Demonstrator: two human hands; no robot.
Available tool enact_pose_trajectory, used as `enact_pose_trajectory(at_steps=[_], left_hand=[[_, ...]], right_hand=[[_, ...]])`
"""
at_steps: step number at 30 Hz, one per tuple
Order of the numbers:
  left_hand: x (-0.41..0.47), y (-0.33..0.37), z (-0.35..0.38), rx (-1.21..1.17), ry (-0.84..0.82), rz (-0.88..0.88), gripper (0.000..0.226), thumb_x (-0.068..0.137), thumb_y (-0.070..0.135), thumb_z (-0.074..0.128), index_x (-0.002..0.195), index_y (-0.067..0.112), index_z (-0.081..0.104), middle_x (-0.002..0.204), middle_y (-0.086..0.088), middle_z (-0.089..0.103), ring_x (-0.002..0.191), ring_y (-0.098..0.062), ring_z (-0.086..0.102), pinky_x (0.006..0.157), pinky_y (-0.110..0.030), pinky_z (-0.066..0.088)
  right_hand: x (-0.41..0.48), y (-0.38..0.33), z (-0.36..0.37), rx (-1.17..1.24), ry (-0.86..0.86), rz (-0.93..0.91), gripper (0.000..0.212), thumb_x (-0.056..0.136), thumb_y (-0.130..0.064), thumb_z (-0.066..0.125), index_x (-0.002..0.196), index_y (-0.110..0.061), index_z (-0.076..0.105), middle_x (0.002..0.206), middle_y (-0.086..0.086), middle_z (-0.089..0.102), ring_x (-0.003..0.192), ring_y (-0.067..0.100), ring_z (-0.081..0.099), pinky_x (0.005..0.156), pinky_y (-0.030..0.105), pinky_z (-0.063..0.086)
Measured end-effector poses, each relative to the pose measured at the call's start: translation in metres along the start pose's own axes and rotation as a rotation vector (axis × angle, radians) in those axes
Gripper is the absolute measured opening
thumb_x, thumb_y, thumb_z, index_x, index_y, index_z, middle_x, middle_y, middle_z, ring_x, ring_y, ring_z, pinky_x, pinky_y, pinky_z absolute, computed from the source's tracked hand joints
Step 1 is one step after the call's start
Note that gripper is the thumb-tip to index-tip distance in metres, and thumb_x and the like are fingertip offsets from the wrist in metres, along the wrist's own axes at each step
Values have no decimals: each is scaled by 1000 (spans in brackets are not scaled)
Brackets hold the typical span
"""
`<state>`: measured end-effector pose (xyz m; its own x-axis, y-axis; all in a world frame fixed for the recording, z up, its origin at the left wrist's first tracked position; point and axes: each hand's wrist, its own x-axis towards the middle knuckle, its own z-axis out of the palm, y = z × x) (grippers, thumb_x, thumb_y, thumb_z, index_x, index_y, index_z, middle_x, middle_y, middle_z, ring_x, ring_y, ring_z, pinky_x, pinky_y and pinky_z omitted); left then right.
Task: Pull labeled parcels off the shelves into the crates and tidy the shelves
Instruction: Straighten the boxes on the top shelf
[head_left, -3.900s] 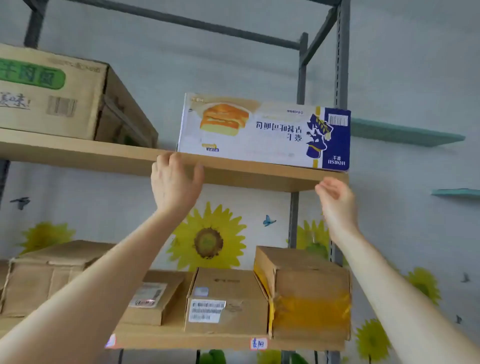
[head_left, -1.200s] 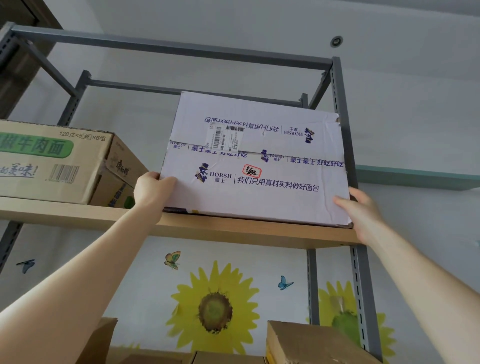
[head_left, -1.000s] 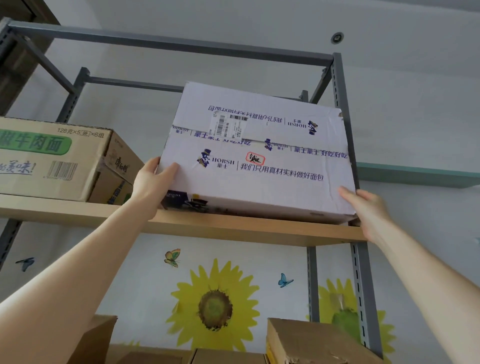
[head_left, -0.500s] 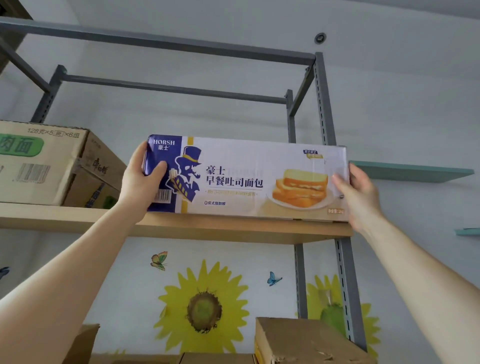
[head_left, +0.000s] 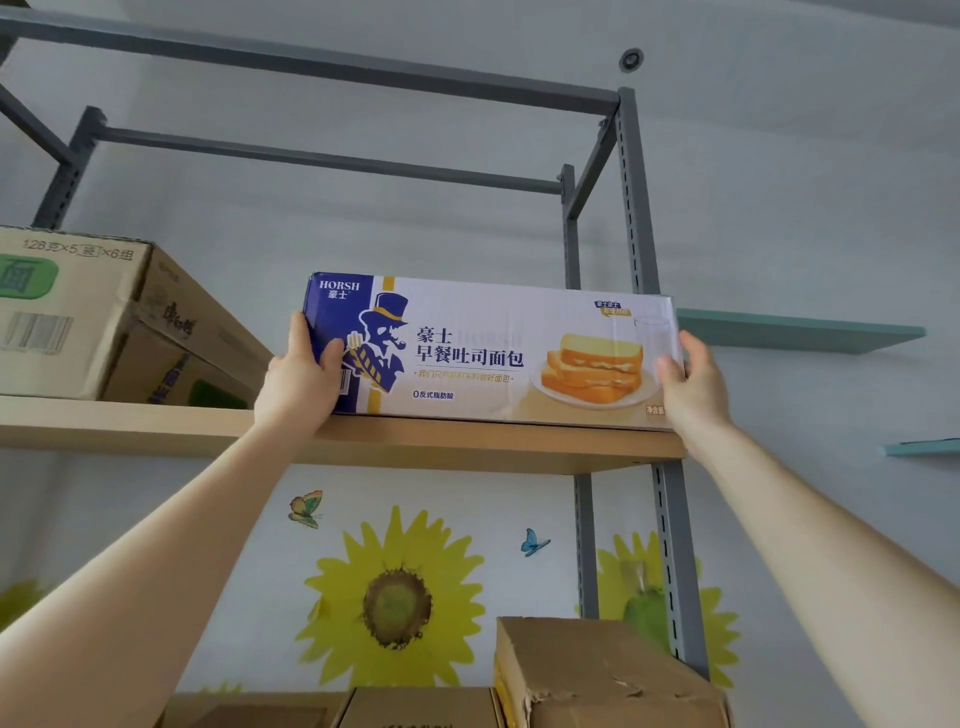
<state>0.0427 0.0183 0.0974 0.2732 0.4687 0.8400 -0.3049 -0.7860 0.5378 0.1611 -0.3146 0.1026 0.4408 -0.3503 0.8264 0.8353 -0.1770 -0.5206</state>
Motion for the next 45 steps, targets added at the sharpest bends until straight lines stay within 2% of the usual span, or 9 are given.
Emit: enact_pose_trajectory(at_steps=[3,6,13,19,24,28,32,36,45], left_hand=[[-14,5,2,108,13,-16,62,92,46,42,137,11,20,127,-23,46,107,-42,52,89,-52,47],[-33,-4,5,313,91,142,74,82,55,53,133,7,28,121,-20,46,105,-42,51,85,-48,45],[-31,-13,14,533,57,121,83,84,68,33,145,15,13,131,-18,43,111,-37,51,95,-41,39],[-45,-22,-1,493,-15,192,58,92,51,36,135,12,30,136,-15,41,123,-31,43,103,-44,37],[-51,-32,-47,238,-129,192,36,93,42,41,114,13,47,124,-5,53,108,-30,56,79,-39,50],[-54,-61,-112,272,-149,221,51,95,41,40,136,11,37,148,-7,37,129,-27,43,94,-35,41],[-49,-119,-195,313,-171,234,52,94,40,42,136,10,38,140,-7,46,121,-27,48,90,-33,41],[-29,-174,-271,375,-203,139,63,93,44,42,145,12,25,150,-6,34,135,-24,35,105,-32,32],[47,-268,-376,317,27,-24,58,93,38,47,140,7,34,140,-15,45,127,-31,43,100,-37,37]], right_hand=[[-8,-3,4,-128,-15,30,45,98,-16,34,142,-17,29,138,14,46,122,34,46,101,41,39],[-22,10,2,-248,-29,-34,47,98,-18,32,145,-16,24,132,19,49,116,37,49,95,41,39],[-25,16,10,-360,-69,65,48,100,-23,27,147,-20,16,133,21,48,117,40,47,93,41,39],[-76,3,13,-600,79,-7,41,89,-6,43,130,-1,44,141,21,39,131,35,36,105,42,28],[-158,-49,69,-358,-125,-126,40,92,-8,42,132,-3,45,144,10,40,135,24,34,110,35,28],[-221,-104,139,-254,-239,-157,40,93,-13,46,132,-7,46,138,9,49,128,23,42,101,27,30],[-281,-154,208,-146,-278,-97,38,92,-16,48,130,-9,48,133,10,52,124,24,47,98,29,35],[-319,-190,266,-130,-337,-60,38,93,-20,48,129,-10,48,133,10,52,123,24,48,97,30,37],[-311,-255,373,-114,-119,-90,41,90,-17,49,129,-4,45,132,15,48,121,30,47,98,39,38]])
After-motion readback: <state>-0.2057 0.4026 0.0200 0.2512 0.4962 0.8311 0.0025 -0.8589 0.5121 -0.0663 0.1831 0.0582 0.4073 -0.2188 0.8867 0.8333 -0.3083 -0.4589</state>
